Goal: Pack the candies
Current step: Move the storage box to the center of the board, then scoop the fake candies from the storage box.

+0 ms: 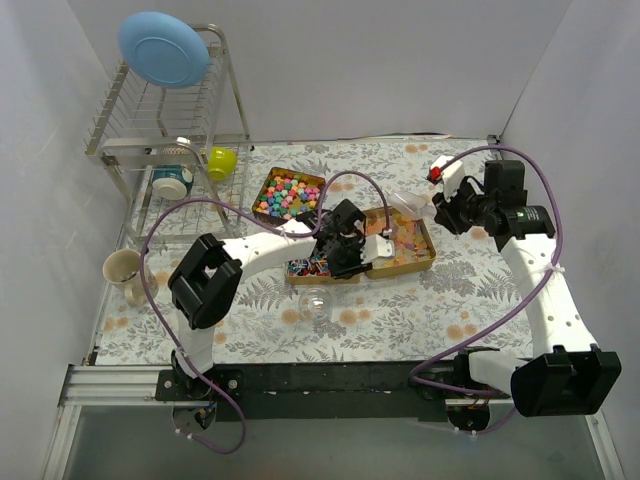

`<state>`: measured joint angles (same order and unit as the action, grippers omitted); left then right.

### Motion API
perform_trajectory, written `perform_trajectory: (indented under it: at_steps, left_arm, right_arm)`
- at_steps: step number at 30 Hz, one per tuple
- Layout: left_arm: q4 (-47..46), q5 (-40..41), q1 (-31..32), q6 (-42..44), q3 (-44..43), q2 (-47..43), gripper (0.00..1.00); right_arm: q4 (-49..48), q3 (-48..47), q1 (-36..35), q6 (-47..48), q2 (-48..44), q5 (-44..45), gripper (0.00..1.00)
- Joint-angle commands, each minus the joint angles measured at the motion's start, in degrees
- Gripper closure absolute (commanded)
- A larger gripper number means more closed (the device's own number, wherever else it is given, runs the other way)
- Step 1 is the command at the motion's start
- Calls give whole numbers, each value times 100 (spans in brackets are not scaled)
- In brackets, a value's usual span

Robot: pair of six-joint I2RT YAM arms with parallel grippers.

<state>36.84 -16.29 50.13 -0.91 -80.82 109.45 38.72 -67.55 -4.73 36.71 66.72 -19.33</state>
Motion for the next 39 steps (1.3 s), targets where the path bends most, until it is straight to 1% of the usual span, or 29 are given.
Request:
perform_trajectory:
  at_steps: [1, 3, 4, 5, 6, 7, 8, 9, 10, 11, 12, 13, 15, 16, 18, 20, 21, 22, 25, 28, 29, 30, 31, 32, 33, 35, 39]
  left_arm:
    - [-336, -41, -12, -638, -654, -441, 60]
    - [-170, 3, -82, -840, -742, -643, 55]
    - [-64, 56, -100, -911, -873, -827, 54]
    - [24, 91, -135, -1016, -927, -924, 50]
    - [86, 152, -257, -1173, -945, -1021, 47]
    - [113, 205, -328, -1523, -945, -1196, 46]
    - [156, 249, -415, -1744, -893, -1285, 44]
    - [200, 232, -651, -1972, -831, -1355, 44]
    - [201, 223, -793, -2549, -744, -1460, 45]
    - [201, 188, -951, -2816, -473, -1644, 44]
    - [192, -21, -1335, -3045, -314, -1777, 44]
    - [192, -101, -1522, -3395, -112, -1882, 44]
    - [192, -181, -1890, -3495, 416, -2260, 44]
    - [209, -190, -1954, -3495, 548, -2374, 44]
    - [210, -277, -2077, -3495, 916, -2674, 44]
    - [183, -540, -2112, -3644, 1067, -2814, 44]
    - [192, -698, -2121, -3688, 1146, -2876, 44]
    - [192, -969, -2121, -3741, 1199, -2894, 44]
    - [236, -1095, -2130, -3794, 1453, -2938, 45]
    - [306, -1016, -2156, -3777, 1813, -3113, 52]
    - [306, -851, -2174, -3829, 1928, -3149, 63]
    - [324, -753, -2183, -3873, 2008, -3184, 70]
    - [324, -561, -2192, -3925, 2095, -3262, 80]
    - [315, 137, -2192, -3978, 2253, -3289, 100]
    - [280, 483, -2200, -4066, 2324, -3342, 100]
    - [280, 871, -2227, -3821, 2473, -3421, 100]
    - [324, 962, -2236, -3680, 2571, -3351, 100]
  right_arm:
    - [241, -364, 60, 389, 78, -580, 99]
    - [486, -478, 60, 547, 209, -755, 99]
    - [653, -722, 60, 644, 288, -817, 99]
    - [898, -890, 51, 819, 402, -931, 99]
    - [1214, -1109, 51, 1247, 630, -1237, 99]
    - [1756, -1451, 43, 1468, 736, -1396, 99]
    - [1901, -1585, -10, 1558, 816, -1459, 99]
    - [1998, -1682, -158, 1715, 938, -1425, 99]
    - [2217, -1770, -229, 1804, 992, -1389, 99]
    - [2349, -1988, -308, 1961, 1131, -1372, 99]
    - [2490, -2103, -492, 2102, 1229, -1302, 99]
    - [2857, -2261, -598, 2417, 1325, -1258, 99]
    - [3193, -2657, -913, 2700, 1642, -1091, 99]
    - [3325, -2763, -1011, 2936, 1730, -1064, 99]
    - [3484, -3000, -1300, 3079, 1923, -941, 99]
    - [3380, -3080, -1451, 3114, 2029, -871, 99]
    - [3388, -3141, -1660, 3140, 2073, -801, 99]
    - [3431, -3176, -1767, 3167, 2117, -739, 99]
    - [3555, -3247, -2101, 3290, 2310, -581, 99]
    - [3634, -3230, -2418, 3307, 2477, -221, 99]
    - [3616, -3195, -2479, 3351, 2521, -11, 99]
    - [3608, -3168, -2593, 3378, 2548, 87, 99]
    - [3547, -3142, -2620, 3361, 2565, 157, 99]
    - [3511, -3150, -2638, 3326, 2609, 236, 99]
    - [3476, -3150, -2664, 3282, 2636, 272, 99]
    - [3406, -3124, -2708, 3211, 2706, 464, 99]
    - [3212, -3124, -2840, 2974, 2803, 676, 99]
